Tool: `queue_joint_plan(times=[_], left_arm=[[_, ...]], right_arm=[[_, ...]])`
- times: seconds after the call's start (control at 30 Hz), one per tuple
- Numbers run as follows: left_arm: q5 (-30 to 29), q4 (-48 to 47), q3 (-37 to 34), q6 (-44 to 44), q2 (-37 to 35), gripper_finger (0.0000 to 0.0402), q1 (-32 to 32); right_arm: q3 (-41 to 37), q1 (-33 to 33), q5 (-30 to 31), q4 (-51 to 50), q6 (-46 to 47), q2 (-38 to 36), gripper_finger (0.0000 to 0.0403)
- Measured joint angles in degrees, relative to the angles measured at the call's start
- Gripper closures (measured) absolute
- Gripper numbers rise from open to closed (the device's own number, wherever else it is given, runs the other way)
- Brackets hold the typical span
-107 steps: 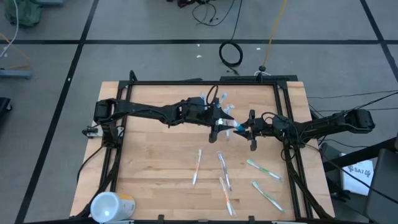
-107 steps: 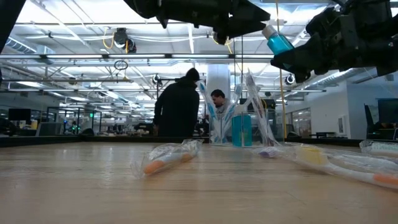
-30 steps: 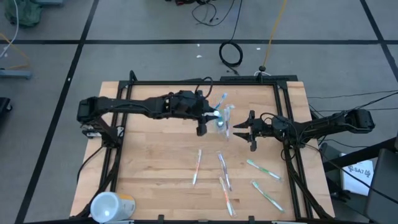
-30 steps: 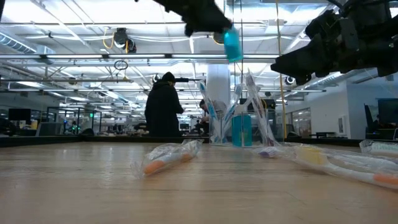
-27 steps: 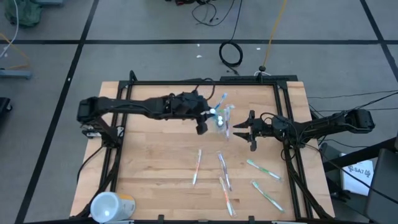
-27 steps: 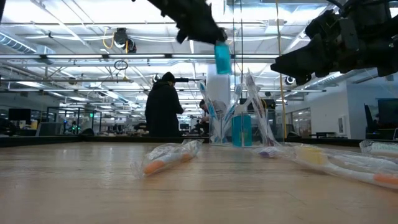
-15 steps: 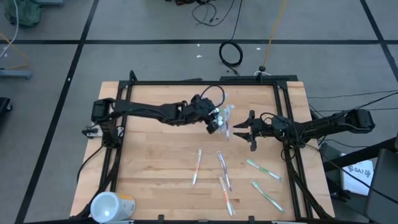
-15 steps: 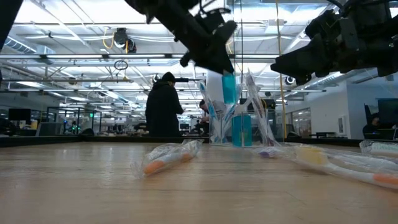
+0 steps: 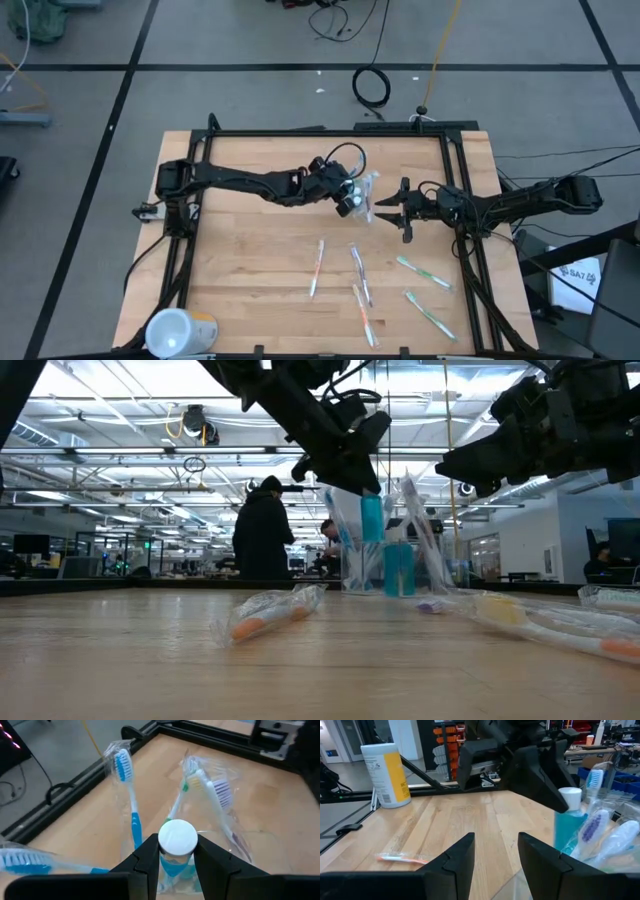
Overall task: Pick & Place toothbrushing station
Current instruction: Put the blue mouthwash into the transparent organizer
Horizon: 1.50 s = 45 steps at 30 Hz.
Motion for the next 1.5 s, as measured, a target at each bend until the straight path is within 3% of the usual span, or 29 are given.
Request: queue_joint_plan(times=[0.3, 0.9, 1.13, 1.5], left_arm=[[1.4, -1.1, 0.1, -4.4, 0.0, 0.0298, 0.0], [1.6, -0.4, 0.0, -2.3, -1.0, 0.0298, -1.1], [5.8, 0.3, 0.0, -1.4, -0.4, 0.0298, -2.0], [5.8, 2.0, 0.1, -0.1, 0.6, 0.0298, -0.8]], right_arm=[[0.0, 0.0, 0.0, 0.0, 0.0, 0.0, 0.0259], [0.0, 0.0, 0.0, -0.4, 0.0, 0.0, 0.0257], [0.0, 0.0, 0.0, -0.2, 0.0, 0.0, 0.0258], [0.0, 0.0, 0.0, -0.2, 0.0, 0.0, 0.0259]])
